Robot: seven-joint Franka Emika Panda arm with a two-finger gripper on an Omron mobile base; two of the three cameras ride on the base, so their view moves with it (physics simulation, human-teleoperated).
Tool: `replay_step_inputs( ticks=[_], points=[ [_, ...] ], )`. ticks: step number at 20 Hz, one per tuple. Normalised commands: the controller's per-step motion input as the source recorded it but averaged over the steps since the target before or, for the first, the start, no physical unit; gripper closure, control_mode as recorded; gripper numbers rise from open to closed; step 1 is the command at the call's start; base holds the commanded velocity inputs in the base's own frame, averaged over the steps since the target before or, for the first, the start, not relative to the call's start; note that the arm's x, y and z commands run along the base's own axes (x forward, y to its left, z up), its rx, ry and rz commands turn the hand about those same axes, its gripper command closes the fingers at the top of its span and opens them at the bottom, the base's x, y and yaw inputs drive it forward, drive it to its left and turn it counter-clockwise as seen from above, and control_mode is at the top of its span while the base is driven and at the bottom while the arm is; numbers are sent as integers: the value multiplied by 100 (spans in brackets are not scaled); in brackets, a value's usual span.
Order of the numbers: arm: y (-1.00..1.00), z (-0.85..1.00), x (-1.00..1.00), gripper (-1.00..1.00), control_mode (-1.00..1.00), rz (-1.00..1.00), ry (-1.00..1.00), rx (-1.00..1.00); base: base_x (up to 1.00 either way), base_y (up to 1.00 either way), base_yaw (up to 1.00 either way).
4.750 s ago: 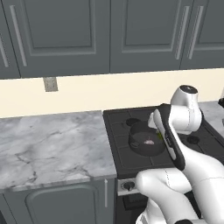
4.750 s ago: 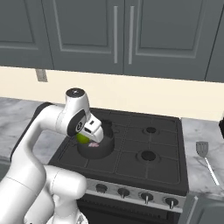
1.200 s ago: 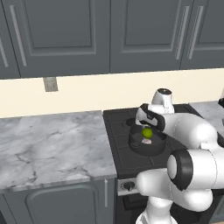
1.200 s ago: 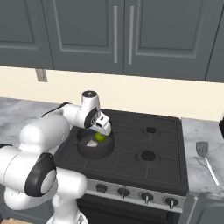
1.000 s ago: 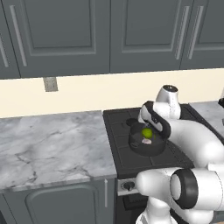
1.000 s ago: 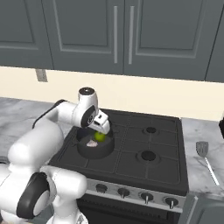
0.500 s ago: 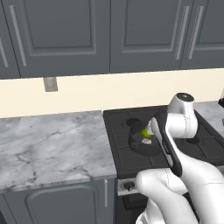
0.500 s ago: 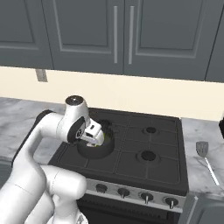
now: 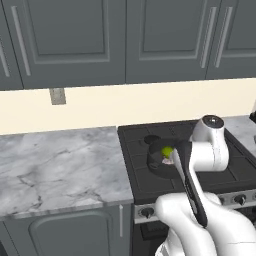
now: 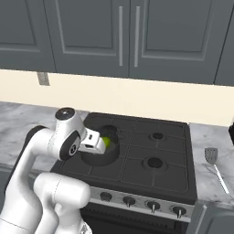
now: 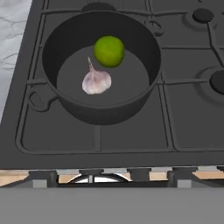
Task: Put the garlic and lime in the pot. Retrieve the spatula and lightly stir the vegetables in the pot.
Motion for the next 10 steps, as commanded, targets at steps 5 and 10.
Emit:
replay_step_inputs(
  ticks=[5, 10],
  points=[
    [0, 0, -3, -100, -100, 0, 0, 0, 0, 0, 0],
    [0, 0, 0, -100, 100, 0, 0, 0, -74, -43, -1]
  ],
)
